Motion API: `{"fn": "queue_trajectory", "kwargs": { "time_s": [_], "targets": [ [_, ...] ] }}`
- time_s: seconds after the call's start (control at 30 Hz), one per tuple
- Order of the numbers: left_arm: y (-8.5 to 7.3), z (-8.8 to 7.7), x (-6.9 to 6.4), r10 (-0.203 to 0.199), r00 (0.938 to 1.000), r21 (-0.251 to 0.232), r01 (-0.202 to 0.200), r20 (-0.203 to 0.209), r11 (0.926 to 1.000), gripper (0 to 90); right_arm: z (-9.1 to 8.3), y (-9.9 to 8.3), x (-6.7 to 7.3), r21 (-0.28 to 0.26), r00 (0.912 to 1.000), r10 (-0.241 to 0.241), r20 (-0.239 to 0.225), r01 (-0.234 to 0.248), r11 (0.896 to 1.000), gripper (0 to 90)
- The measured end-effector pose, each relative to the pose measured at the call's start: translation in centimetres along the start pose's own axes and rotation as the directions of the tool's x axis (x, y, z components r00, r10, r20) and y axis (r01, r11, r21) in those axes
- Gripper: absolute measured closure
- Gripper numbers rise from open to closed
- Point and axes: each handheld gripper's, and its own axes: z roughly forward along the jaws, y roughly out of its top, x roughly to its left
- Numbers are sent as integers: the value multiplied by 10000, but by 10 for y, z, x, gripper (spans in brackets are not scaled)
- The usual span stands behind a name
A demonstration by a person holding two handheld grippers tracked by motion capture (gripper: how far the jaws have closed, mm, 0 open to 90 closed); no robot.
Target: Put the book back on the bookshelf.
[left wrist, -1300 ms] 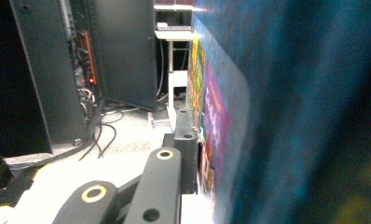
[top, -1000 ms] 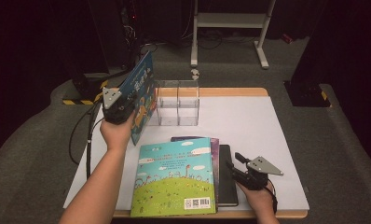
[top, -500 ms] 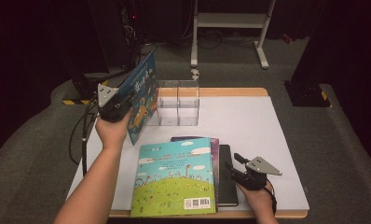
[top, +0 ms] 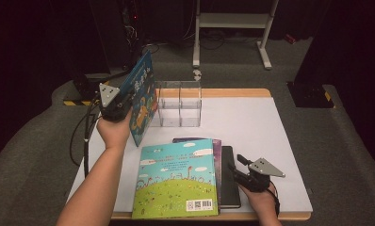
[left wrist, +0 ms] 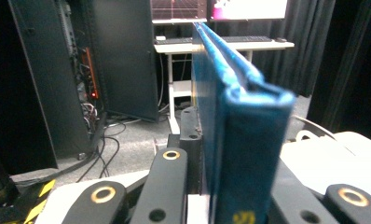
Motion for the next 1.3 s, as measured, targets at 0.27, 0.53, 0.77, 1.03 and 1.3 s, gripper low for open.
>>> {"fn": "queue_trajectory", "kwargs": {
  "time_s": [0.27,0.53,0.77,1.03,1.3],
  "targets": [
    [1,13,-3,201,9991,-387,-215,-365,9990,833,0,0,-2,-26,10000,34,20,-34,10000,512],
    [-2,19,0,110,9970,-664,-161,-762,9977,833,-1,0,-1,-50,10000,51,3,-51,10000,513],
    [-5,21,1,-43,9950,-786,-36,-1000,9969,833,-1,0,-1,-64,10000,64,2,-64,10000,513],
    [-7,18,3,-75,9945,-891,-19,-1044,9960,830,-1,0,-1,-55,10000,11,-12,-11,10000,514],
    [-10,14,6,-177,9953,-1055,76,-956,9944,812,-1,0,0,-33,10000,-13,-39,13,10000,514]
  ]
}}
